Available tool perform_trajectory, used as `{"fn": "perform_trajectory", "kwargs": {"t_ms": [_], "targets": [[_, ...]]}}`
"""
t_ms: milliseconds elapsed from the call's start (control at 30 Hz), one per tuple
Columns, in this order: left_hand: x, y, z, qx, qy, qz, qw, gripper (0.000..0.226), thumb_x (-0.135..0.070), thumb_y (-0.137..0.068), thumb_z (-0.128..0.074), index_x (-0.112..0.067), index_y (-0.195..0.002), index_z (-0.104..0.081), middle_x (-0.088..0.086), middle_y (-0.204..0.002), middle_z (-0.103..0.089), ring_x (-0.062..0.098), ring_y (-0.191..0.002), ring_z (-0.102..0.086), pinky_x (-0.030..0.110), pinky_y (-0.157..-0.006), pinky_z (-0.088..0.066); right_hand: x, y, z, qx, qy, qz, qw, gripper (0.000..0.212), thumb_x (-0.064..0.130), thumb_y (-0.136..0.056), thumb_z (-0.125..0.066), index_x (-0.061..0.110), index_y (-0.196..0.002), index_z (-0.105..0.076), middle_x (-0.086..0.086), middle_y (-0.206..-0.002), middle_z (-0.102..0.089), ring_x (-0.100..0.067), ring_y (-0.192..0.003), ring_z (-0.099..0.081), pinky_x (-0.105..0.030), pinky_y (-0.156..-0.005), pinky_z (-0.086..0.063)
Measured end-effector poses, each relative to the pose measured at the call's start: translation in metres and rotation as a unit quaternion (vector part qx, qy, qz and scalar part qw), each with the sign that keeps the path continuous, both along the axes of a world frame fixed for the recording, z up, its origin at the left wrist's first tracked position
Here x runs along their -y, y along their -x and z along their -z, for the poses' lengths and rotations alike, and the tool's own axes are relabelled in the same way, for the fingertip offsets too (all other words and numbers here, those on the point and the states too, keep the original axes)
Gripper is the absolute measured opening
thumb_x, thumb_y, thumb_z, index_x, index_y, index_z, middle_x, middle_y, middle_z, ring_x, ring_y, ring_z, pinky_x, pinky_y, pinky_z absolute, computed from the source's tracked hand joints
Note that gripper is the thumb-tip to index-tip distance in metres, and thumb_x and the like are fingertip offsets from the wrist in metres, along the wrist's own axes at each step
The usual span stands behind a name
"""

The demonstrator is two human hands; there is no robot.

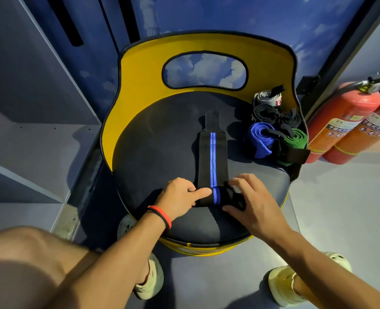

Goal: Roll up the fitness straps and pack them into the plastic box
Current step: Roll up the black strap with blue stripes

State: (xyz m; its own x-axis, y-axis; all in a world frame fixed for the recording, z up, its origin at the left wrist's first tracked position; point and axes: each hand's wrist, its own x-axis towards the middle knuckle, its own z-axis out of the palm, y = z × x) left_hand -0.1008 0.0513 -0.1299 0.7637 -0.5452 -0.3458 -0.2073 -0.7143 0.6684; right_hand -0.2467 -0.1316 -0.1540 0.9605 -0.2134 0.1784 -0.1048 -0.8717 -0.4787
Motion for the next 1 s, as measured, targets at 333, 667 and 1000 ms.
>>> {"fn": "perform_trajectory", "kwargs": {"t_ms": [333,667,1000], "targets": [[0.018,-0.013,0.000,0.008,0.023,-0.069,0.997,0.037,-0.048,-0.083,-0.078,-0.011,-0.079,-0.075,0.001,-0.075,-0.072,0.017,-0.076,-0.068,0.027,-0.069,-0.056,-0.004,-0.006,0.013,0.017,0.027,-0.040,0.999,0.049,0.020,-0.085,-0.081,0.017,-0.130,-0.062,-0.001,-0.124,-0.058,-0.021,-0.105,-0.060,-0.031,-0.086,-0.057],[0.025,-0.013,0.007,0.055,0.024,-0.150,0.987,0.031,-0.037,-0.095,-0.064,-0.011,-0.078,-0.071,0.005,-0.074,-0.070,0.025,-0.073,-0.068,0.030,-0.062,-0.055,0.002,-0.019,0.011,-0.024,0.020,-0.032,0.999,0.046,0.038,-0.099,-0.059,0.020,-0.141,-0.054,0.001,-0.127,-0.047,-0.023,-0.108,-0.051,-0.035,-0.091,-0.052],[0.013,0.004,-0.004,0.096,0.073,-0.127,0.984,0.033,-0.044,-0.084,-0.078,-0.021,-0.108,-0.077,-0.005,-0.101,-0.075,0.012,-0.094,-0.068,0.022,-0.075,-0.054,-0.006,-0.027,0.006,-0.025,-0.096,0.028,0.995,0.047,0.035,-0.095,-0.070,0.018,-0.138,-0.058,0.006,-0.111,-0.054,-0.015,-0.102,-0.056,-0.023,-0.088,-0.046]]}}
